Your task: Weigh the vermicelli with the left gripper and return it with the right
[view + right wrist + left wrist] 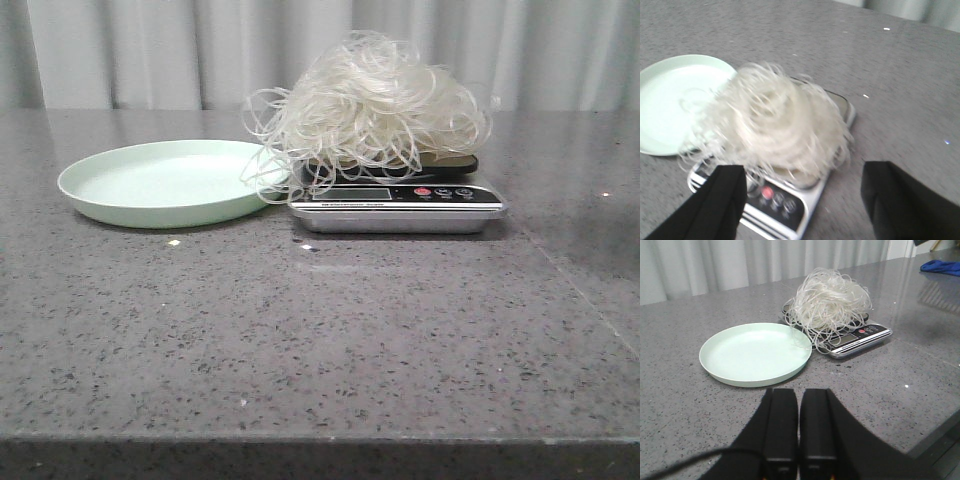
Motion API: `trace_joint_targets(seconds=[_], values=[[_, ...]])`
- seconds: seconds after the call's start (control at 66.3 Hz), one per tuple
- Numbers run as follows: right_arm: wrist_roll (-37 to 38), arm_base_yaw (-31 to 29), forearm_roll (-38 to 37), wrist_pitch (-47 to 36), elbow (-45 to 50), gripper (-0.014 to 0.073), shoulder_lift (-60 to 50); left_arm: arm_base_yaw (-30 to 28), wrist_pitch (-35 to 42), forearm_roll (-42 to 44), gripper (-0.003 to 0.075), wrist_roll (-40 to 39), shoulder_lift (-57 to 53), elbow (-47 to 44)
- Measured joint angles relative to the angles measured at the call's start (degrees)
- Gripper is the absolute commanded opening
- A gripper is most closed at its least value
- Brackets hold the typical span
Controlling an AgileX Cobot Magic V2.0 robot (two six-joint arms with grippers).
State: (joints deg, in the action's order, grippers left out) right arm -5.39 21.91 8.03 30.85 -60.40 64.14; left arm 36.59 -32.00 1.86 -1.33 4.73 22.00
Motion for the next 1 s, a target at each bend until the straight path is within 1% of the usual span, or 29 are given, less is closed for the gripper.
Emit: trace_joint_targets(seconds=[0.03, 0.045, 0.091, 0.106, 0.121, 0.181, 0.196, 0.211, 0.377, 0.513, 0.679, 0.724, 0.739, 0.754, 0.784, 0.799, 0.815, 0.83, 0.845, 0.875, 0.935, 0.996], values=[[0.00, 0.67, 0.12, 1.31, -3.19, 0.0608, 2.30, 0.00, 0.00, 0.00, 0.0127, 0.00, 0.00, 0.00], [0.00, 0.67, 0.12, 1.31, -3.19, 0.0608, 2.85, 0.00, 0.00, 0.00, 0.0127, 0.00, 0.00, 0.00], [0.00, 1.33, 0.38, 3.60, -8.27, 0.0608, 6.82, 0.00, 0.00, 0.00, 0.0127, 0.00, 0.00, 0.00], [0.00, 1.48, 0.38, 3.60, -8.27, 0.0608, 7.38, 0.00, 0.00, 0.00, 0.0127, 0.00, 0.00, 0.00], [0.00, 1.62, 0.38, 4.93, -10.77, 0.0608, 9.03, 0.00, 0.00, 0.00, 0.0127, 0.00, 0.00, 0.00], [0.00, 1.95, 0.52, 7.78, -15.73, 0.0608, 13.34, 0.00, 0.00, 0.00, 0.0127, 0.00, 0.00, 0.00], [0.00, 1.95, 0.52, 7.78, -15.73, 0.0608, 13.86, 0.00, 0.00, 0.00, 0.0127, 0.00, 0.00, 0.00], [0.00, 1.96, 0.66, 9.25, -18.13, 0.0608, 15.40, 0.00, 0.00, 0.00, 0.0127, 0.00, 0.00, 0.00], [0.00, 2.10, 0.94, 17.61, -29.95, 0.0608, 26.59, 0.00, 0.09, 0.00, 0.0127, 0.00, 0.00, 0.00], [0.00, 2.10, 1.02, 23.08, -36.38, 0.0608, 34.41, 0.00, 0.09, 0.00, 0.0127, 0.00, 0.00, 0.00], [0.00, 2.10, 1.08, 29.83, -41.40, 0.0600, 42.06, 0.00, 0.09, 0.00, 0.0127, 0.00, 0.00, 0.00], [0.00, 2.10, 1.23, 31.33, -42.62, 0.0563, 43.64, 0.00, 0.09, 0.00, 0.0127, 0.00, 0.00, 0.00], [0.00, 2.10, 1.38, 32.19, -43.48, 0.0518, 44.53, 0.00, 0.09, 0.00, 0.0127, 0.00, 0.00, 0.00], [0.00, 2.10, 1.32, 31.96, -43.28, 0.0503, 44.53, 0.00, 0.09, 0.00, 0.0127, 0.00, 0.00, 0.00], [0.00, 2.10, 1.47, 33.51, -44.57, 0.0434, 45.46, 0.00, 0.09, 0.00, 0.0127, 0.00, 0.00, 0.00], [0.00, 2.10, 1.53, 34.24, -45.20, 0.0392, 45.98, 0.00, 0.09, 0.00, 0.0127, 0.00, 0.00, 0.00], [0.00, 2.10, 1.62, 34.64, -45.59, 0.0323, 46.30, 0.00, 0.09, 0.00, 0.0127, 0.00, 0.00, 0.00], [0.00, 2.10, 1.62, 34.95, -45.97, 0.0274, 46.61, 0.00, 0.09, 0.00, 0.0127, 0.00, 0.00, 0.00], [0.00, 2.10, 1.77, 35.24, -46.33, 0.0199, 47.07, 0.00, 0.09, 0.00, 0.0127, 0.00, 0.00, 0.00], [0.00, 2.10, 1.91, 35.63, -47.21, 0.0113, 47.81, 0.00, 0.09, 0.00, 0.0127, 0.00, 0.00, 0.00], [0.00, 2.10, 2.01, 36.17, -48.81, 0.0174, 48.94, 0.00, 0.09, 0.00, 0.0127, 0.00, 0.00, 0.00], [0.00, 1.99, 2.12, 36.76, -49.92, 0.0174, 49.48, 0.00, 0.09, 0.00, 0.0127, 0.00, 0.00, 0.00]])
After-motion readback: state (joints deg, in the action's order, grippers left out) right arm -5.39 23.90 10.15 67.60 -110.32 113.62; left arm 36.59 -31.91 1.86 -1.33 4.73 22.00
